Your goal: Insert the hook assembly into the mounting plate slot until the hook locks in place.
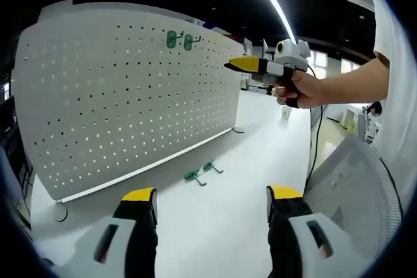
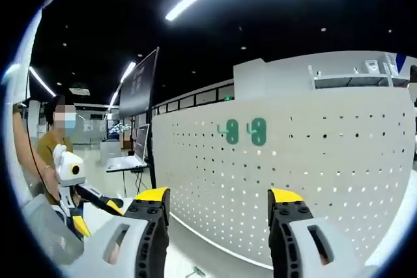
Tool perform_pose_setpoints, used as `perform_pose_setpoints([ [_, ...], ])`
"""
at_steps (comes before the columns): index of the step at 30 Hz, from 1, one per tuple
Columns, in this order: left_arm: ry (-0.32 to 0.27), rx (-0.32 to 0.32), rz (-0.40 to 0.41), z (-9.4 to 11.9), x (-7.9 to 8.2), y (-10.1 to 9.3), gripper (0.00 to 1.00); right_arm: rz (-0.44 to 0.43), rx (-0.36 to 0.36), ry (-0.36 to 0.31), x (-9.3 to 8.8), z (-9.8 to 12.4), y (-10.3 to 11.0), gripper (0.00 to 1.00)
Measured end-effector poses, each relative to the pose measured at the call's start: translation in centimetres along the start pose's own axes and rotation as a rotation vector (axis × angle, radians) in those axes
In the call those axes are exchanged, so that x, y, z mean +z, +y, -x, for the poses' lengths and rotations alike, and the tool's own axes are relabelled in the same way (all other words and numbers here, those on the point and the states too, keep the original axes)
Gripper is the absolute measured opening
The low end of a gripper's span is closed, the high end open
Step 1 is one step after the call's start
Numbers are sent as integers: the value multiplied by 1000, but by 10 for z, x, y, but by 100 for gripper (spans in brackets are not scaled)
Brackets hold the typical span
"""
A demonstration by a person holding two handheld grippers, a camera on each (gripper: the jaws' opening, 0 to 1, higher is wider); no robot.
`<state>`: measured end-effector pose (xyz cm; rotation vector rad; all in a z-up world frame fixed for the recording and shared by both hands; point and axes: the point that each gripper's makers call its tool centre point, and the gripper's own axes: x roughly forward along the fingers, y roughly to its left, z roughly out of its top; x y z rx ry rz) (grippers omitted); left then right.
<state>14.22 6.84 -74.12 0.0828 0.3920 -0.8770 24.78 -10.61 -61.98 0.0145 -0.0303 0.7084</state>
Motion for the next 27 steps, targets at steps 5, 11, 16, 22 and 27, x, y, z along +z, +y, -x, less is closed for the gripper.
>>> perform_pose_setpoints([
  [5,5,-5,-7,0,0,-1,70,-6,15,31,-13,10,5,59],
  [11,7,-6,-12,1,0,-1,71,-14,22,66,-28,23,8,59],
  [16,8,-4,-9,1,0,0,70,-23,28,95,-40,32,12,59],
  [22,4,-6,-10,-1,1,-3,71,-28,34,144,-58,45,14,59],
  [27,10,-11,-14,-3,-1,-4,70,-13,29,179,-70,55,15,59],
])
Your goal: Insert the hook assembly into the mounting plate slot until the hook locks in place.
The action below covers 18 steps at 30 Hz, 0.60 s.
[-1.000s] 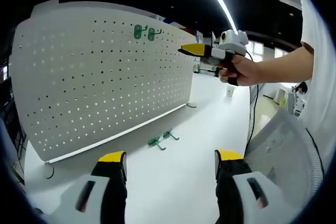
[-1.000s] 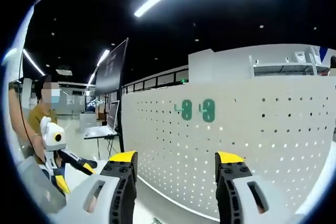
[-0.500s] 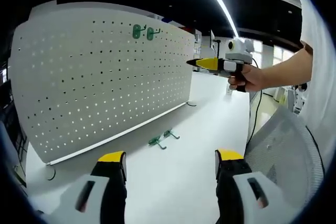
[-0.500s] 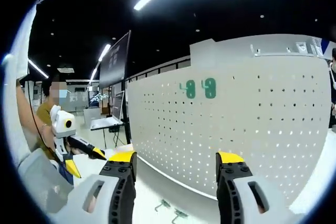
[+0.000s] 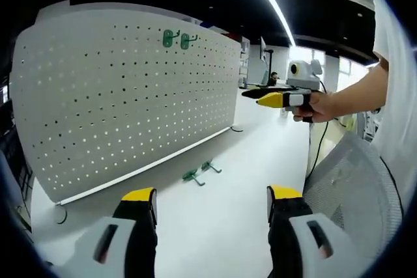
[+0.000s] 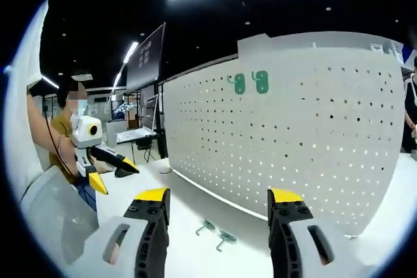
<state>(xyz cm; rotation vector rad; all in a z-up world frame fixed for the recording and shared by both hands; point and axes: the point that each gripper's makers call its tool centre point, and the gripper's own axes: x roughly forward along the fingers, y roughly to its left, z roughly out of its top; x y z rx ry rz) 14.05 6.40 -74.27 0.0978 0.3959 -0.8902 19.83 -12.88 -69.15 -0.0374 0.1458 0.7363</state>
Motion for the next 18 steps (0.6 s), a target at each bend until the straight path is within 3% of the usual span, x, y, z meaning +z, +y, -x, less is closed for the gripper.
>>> perform_pose_setpoints([
  [18,19,11,8,3,-6,5,70,-17,3,93,-36,23,6,61],
])
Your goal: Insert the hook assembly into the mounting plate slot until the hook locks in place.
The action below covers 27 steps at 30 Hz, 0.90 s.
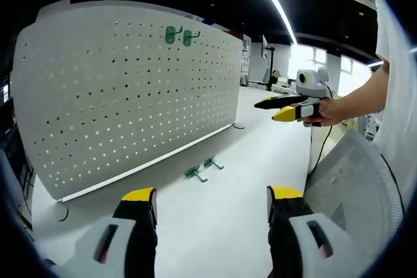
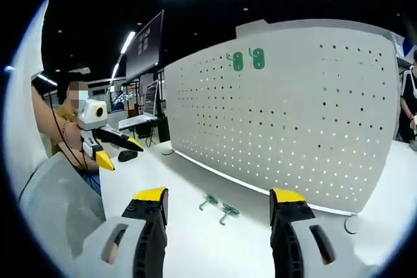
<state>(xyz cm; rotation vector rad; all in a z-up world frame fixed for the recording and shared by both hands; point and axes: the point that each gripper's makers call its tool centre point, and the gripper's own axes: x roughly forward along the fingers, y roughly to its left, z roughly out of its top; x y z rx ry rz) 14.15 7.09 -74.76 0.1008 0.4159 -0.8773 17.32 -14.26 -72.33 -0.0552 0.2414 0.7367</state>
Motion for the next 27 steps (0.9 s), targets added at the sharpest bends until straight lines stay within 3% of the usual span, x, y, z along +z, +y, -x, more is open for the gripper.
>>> perform_pose_setpoints([
  [27,37,1,-13,-1,-11,5,70,3,31,134,-38,14,20,63],
])
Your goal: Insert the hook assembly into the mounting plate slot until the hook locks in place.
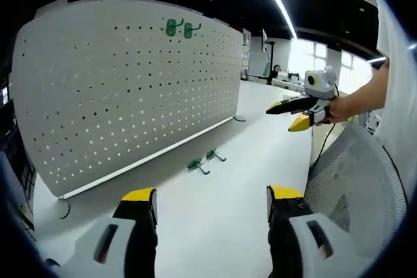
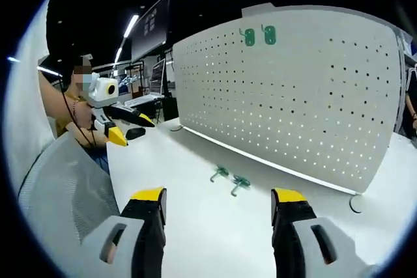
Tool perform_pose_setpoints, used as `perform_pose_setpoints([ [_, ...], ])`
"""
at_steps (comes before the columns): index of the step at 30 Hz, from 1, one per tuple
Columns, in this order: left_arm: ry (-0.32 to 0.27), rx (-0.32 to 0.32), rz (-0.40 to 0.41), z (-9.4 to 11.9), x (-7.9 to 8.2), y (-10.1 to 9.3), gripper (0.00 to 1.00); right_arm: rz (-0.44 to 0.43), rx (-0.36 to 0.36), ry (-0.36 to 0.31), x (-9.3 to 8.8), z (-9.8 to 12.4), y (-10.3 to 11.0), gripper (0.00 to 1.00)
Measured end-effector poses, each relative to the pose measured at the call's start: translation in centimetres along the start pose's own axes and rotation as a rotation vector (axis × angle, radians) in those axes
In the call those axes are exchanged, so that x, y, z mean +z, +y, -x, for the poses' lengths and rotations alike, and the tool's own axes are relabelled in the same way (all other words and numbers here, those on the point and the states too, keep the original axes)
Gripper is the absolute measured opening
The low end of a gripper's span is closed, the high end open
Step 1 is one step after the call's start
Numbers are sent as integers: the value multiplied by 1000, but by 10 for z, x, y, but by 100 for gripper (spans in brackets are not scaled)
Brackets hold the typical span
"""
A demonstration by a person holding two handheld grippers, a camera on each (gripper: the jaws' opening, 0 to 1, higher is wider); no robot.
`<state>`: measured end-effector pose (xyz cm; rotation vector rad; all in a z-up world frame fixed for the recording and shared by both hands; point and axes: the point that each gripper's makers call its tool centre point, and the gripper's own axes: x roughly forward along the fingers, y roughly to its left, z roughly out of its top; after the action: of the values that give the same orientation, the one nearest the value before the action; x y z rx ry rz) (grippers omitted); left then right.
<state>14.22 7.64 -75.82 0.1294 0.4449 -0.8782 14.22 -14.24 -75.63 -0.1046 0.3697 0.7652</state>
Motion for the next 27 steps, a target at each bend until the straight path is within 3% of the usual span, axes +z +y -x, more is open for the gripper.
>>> perform_pose_setpoints([
  [9,-4,-4,5,-2,-2,-2,70,-8,0,66,-17,0,2,65],
  [27,35,-34,-33,-19,1,5,70,-32,-10,69,-21,2,-3,65],
])
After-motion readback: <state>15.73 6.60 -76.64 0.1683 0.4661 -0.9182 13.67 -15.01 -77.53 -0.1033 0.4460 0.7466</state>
